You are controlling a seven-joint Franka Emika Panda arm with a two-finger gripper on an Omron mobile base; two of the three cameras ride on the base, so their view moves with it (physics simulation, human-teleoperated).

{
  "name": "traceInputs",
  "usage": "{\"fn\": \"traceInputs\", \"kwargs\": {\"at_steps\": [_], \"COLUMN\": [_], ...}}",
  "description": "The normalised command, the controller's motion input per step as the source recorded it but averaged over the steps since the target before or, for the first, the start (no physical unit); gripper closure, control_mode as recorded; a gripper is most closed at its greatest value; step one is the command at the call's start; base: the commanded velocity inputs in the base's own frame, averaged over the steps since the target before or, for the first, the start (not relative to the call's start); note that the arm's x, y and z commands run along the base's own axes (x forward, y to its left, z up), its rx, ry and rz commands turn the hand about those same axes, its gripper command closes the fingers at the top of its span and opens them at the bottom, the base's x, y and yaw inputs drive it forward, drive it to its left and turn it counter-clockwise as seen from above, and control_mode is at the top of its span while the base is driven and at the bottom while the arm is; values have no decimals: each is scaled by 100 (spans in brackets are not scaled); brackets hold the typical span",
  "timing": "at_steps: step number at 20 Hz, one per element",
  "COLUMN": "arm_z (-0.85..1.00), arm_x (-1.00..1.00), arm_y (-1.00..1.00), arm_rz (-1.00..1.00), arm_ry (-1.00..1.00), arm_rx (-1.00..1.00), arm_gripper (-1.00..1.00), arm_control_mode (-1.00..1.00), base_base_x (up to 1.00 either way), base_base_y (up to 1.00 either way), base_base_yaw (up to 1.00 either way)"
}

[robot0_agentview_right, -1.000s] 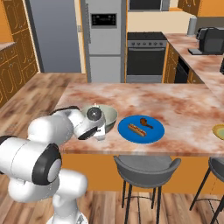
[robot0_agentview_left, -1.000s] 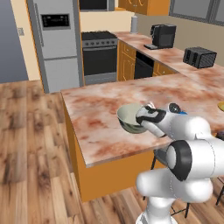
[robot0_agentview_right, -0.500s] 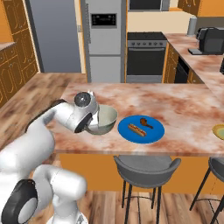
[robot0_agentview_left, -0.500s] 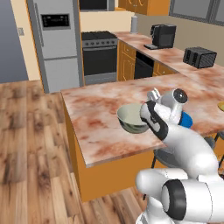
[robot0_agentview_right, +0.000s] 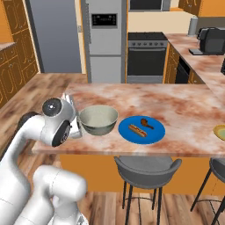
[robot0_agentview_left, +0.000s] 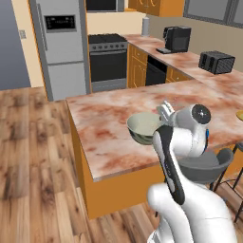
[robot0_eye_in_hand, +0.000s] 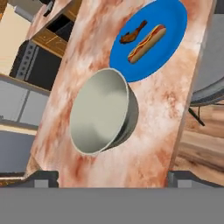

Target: Take the smaller bowl and place it next to the appetizer plate on the dining counter , and place the larger bowl next to the plate with cooked food.

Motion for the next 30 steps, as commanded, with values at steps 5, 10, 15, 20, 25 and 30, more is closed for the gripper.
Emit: {"fn": "traceInputs", "kwargs": {"at_steps": [5,10,15,20,25,30], "arm_z": [-2,0,0,0,0,0], "arm_x": [-39,0,0,0,0,0], "arm_y": [40,0,0,0,0,0], "arm_rz": [14,0,0,0,0,0], "arm_ry": [-3,0,0,0,0,0], "arm_rx": [-11,0,0,0,0,0], "arm_gripper": [-100,-100,-100,-100,-100,-100], "arm_control_mode": [100,100,100,100,100,100], "base_base_x": [-41,-50,3,100,100,100], "base_base_y": [60,100,100,82,53,4], "base_base_yaw": [32,62,29,-6,-17,-21]}}
